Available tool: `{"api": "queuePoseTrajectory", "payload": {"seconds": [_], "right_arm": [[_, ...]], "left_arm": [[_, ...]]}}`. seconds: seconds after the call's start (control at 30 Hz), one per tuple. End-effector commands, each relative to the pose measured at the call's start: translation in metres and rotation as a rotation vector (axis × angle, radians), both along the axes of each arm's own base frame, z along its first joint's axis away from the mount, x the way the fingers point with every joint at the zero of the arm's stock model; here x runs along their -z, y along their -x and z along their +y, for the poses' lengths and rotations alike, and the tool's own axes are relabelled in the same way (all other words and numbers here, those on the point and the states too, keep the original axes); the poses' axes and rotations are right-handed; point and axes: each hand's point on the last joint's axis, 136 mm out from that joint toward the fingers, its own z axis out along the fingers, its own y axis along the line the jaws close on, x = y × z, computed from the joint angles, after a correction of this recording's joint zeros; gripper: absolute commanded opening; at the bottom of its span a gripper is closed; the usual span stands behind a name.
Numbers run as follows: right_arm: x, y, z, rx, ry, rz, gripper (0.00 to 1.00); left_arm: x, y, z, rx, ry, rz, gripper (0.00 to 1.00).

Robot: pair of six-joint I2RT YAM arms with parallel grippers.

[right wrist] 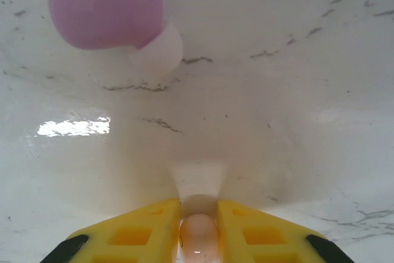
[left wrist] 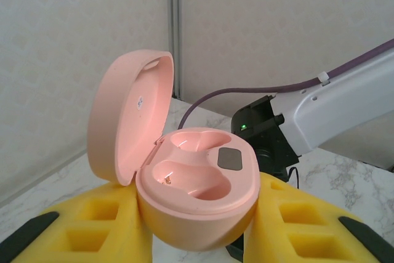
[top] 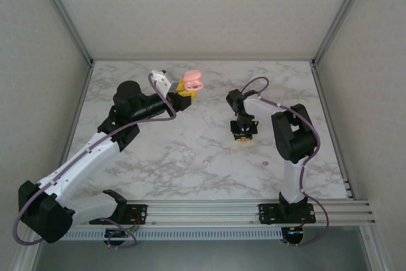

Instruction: Insert wireless bluetooth earbuds into charging case

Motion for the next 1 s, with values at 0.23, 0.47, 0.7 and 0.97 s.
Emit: {"api": "queuePoseTrajectory", "payload": {"seconds": [0.23, 0.47, 0.7, 0.97], "right_arm": [[0.018, 0.020, -0.011, 0.021, 0.016, 0.081, 0.20], [0.002, 0.012, -0.004, 0.030, -0.040, 0.020, 0.19], [-0.037, -0.001, 0.009, 0.062, -0.180, -0.079, 0.18], [-0.078, -0.005, 0.024, 0.096, -0.386, -0.136, 0.18]], "left_arm": [[-0.009, 0.003, -0.002, 0.012, 0.022, -0.023, 0.19], [-0.007, 0.003, -0.002, 0.012, 0.025, -0.020, 0.19], [-0.006, 0.004, 0.001, 0.005, 0.019, -0.018, 0.19], [-0.004, 0.003, 0.000, 0.004, 0.021, -0.017, 0.19]]}}
